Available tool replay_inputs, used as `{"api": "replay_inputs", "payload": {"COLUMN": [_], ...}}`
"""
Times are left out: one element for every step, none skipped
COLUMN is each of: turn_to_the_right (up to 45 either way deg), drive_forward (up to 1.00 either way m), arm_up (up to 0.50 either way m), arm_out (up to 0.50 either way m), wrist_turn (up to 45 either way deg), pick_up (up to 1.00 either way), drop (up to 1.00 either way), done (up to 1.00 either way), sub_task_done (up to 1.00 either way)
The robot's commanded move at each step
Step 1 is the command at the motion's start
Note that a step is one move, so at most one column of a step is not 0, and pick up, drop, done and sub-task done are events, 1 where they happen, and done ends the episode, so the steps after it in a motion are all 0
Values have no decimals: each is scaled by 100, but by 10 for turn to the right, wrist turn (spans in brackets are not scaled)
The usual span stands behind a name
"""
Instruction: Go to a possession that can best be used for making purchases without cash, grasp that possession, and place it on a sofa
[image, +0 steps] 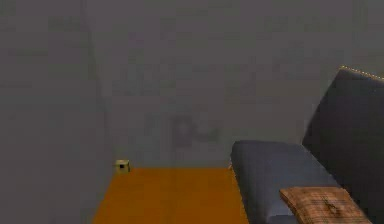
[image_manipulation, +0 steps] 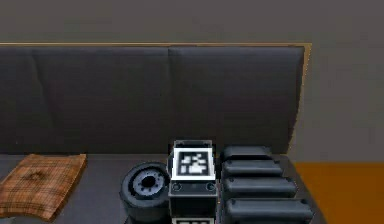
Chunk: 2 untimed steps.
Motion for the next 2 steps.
{"api": "replay_inputs", "payload": {"turn_to_the_right": [0,0], "drive_forward": [50,0], "arm_up": [0,0], "arm_out": [0,48], "wrist_turn": [0,0], "pick_up": [0,0], "drop": [0,0], "done": [0,0], "sub_task_done": [0,0]}}
